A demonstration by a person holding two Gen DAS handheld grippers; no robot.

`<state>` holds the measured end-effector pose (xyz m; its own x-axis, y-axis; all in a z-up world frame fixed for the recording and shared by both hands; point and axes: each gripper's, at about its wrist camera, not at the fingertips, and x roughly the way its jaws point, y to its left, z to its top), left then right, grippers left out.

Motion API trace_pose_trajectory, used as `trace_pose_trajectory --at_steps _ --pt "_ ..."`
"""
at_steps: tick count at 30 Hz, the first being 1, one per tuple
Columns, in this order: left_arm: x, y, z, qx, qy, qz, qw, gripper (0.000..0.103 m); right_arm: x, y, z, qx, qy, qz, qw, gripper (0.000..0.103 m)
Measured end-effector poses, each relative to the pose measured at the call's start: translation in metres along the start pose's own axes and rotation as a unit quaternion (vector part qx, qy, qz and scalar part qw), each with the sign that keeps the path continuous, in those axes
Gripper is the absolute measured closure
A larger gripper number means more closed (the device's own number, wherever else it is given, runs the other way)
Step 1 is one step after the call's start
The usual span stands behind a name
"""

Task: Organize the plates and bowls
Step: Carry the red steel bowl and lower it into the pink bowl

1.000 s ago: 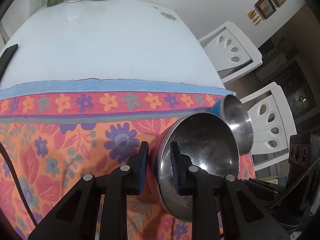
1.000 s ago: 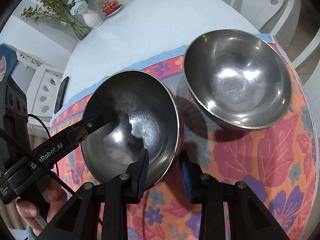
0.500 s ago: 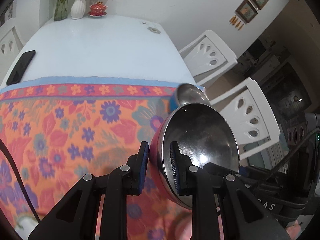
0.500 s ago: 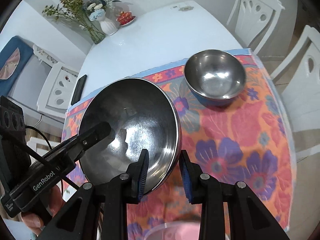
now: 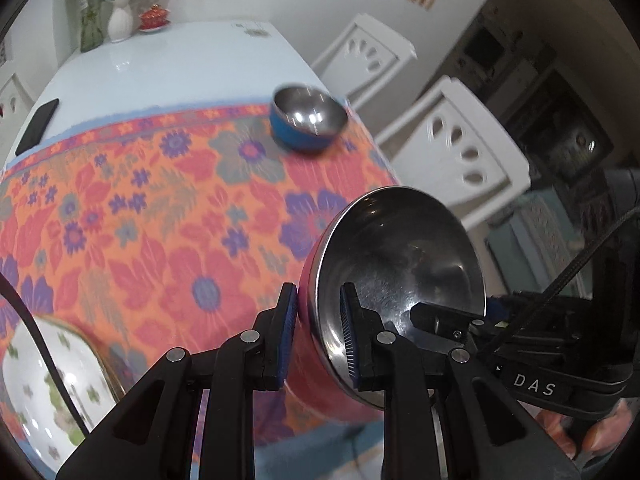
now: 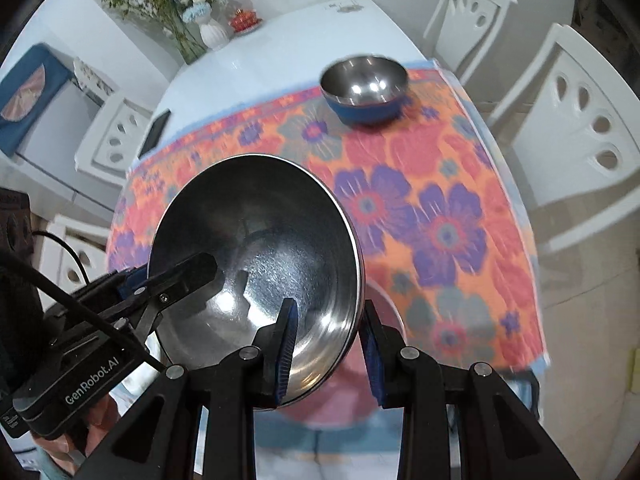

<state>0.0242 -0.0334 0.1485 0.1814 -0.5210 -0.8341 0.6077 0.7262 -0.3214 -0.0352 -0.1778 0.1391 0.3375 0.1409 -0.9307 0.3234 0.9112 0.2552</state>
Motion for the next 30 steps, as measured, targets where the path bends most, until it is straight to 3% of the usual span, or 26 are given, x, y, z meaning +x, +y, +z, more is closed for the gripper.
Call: trace_pose_trajectory --at_steps 5,12,30 --pt "0.011 -0.005 -0.027 -0.012 0.027 -0.009 0.9995 0.085 0.014 -0.015 -0.032 0.014 0.032 -0.014 0.999 0.072" --pt "0.017 -0.018 -0.040 0.003 0.031 0.005 0.9995 0.085 0.022 -0.021 -0.049 0.009 0.039 -0.035 0.999 0.072" --pt "0.014 0.014 -0.032 -0.041 0.022 0.013 0.9988 0.083 0.024 -0.044 -0.043 0.049 0.048 0.005 0.998 0.072"
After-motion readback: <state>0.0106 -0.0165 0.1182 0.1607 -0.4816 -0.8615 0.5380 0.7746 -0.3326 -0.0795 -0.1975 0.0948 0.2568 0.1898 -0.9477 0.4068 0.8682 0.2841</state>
